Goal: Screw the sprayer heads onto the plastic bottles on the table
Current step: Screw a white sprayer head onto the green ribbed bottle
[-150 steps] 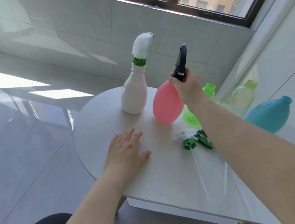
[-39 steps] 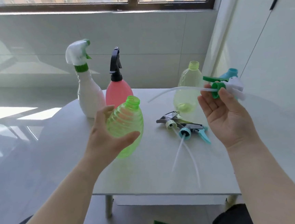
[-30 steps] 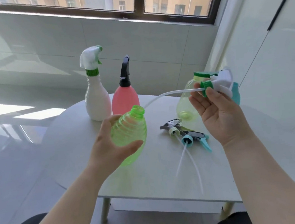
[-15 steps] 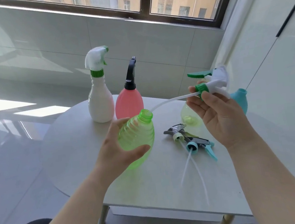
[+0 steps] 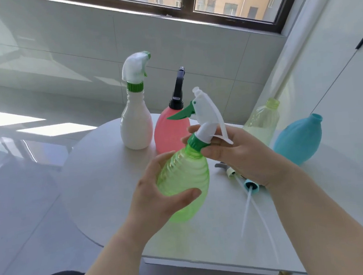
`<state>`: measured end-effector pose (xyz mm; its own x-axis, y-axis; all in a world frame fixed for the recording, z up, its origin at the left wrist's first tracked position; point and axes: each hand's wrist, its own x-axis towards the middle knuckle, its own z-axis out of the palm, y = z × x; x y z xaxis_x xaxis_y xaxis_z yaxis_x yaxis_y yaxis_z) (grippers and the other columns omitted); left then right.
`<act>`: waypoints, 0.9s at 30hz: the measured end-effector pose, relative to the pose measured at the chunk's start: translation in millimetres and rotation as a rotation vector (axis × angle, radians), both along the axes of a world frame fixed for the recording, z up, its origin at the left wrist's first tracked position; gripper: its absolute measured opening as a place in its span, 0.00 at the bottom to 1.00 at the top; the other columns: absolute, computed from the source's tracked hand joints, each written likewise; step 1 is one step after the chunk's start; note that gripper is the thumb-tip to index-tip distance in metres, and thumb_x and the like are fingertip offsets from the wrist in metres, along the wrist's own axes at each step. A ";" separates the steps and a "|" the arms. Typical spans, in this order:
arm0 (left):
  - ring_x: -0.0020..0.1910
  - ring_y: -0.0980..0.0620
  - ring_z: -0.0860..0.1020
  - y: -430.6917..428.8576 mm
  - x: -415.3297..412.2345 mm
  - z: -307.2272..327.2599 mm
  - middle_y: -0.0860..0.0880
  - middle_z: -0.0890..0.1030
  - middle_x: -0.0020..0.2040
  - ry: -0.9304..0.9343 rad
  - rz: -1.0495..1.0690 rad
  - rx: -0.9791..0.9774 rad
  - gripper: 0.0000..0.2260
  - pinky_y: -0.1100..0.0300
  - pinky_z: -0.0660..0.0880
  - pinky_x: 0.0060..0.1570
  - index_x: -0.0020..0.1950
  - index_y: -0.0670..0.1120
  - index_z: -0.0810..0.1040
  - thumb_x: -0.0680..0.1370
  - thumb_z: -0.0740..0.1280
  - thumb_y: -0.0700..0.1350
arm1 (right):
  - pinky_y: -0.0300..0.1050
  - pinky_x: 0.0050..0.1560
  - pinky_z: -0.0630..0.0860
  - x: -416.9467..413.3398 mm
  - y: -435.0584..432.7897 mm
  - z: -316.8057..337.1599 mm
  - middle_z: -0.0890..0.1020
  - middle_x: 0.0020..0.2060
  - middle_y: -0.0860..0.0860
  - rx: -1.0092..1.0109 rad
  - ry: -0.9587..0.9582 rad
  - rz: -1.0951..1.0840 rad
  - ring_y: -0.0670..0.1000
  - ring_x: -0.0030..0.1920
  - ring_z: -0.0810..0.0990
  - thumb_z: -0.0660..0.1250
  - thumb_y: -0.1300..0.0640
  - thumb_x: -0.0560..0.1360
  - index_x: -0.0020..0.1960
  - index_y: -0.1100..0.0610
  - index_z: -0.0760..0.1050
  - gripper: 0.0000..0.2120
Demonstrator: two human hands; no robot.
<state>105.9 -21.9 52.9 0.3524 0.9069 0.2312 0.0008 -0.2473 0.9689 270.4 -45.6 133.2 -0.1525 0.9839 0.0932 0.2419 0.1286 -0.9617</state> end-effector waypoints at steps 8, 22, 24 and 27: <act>0.46 0.72 0.73 -0.4 1.2 -3.2 0.70 0.78 0.44 0.064 0.076 0.035 0.27 0.82 0.66 0.42 0.47 0.67 0.70 0.53 0.74 0.53 | 0.27 0.47 0.73 -0.2 4.3 2.2 0.81 0.43 0.39 0.013 -0.158 -0.021 0.34 0.45 0.78 0.66 0.63 0.71 0.45 0.44 0.76 0.13; 0.46 0.64 0.72 -4.4 10.7 -20.3 0.67 0.72 0.47 0.122 0.197 0.104 0.31 0.81 0.64 0.43 0.48 0.67 0.65 0.55 0.78 0.49 | 0.26 0.36 0.72 -13.5 6.1 -24.6 0.80 0.31 0.40 0.110 -0.116 -0.233 0.36 0.34 0.78 0.72 0.63 0.65 0.41 0.48 0.72 0.13; 0.50 0.59 0.71 -2.6 14.6 -25.2 0.67 0.70 0.49 0.100 0.195 0.097 0.32 0.80 0.64 0.44 0.50 0.65 0.64 0.56 0.78 0.47 | 0.30 0.41 0.75 -20.4 8.7 -30.3 0.78 0.36 0.41 0.150 -0.135 -0.289 0.40 0.37 0.78 0.74 0.60 0.64 0.39 0.46 0.68 0.16; 0.54 0.62 0.66 1.2 16.2 -29.9 0.67 0.66 0.53 0.100 0.137 0.098 0.33 0.83 0.61 0.46 0.51 0.66 0.61 0.57 0.77 0.46 | 0.32 0.43 0.74 -24.3 11.9 -32.5 0.76 0.36 0.41 0.144 -0.171 -0.316 0.38 0.38 0.76 0.74 0.57 0.64 0.38 0.46 0.67 0.16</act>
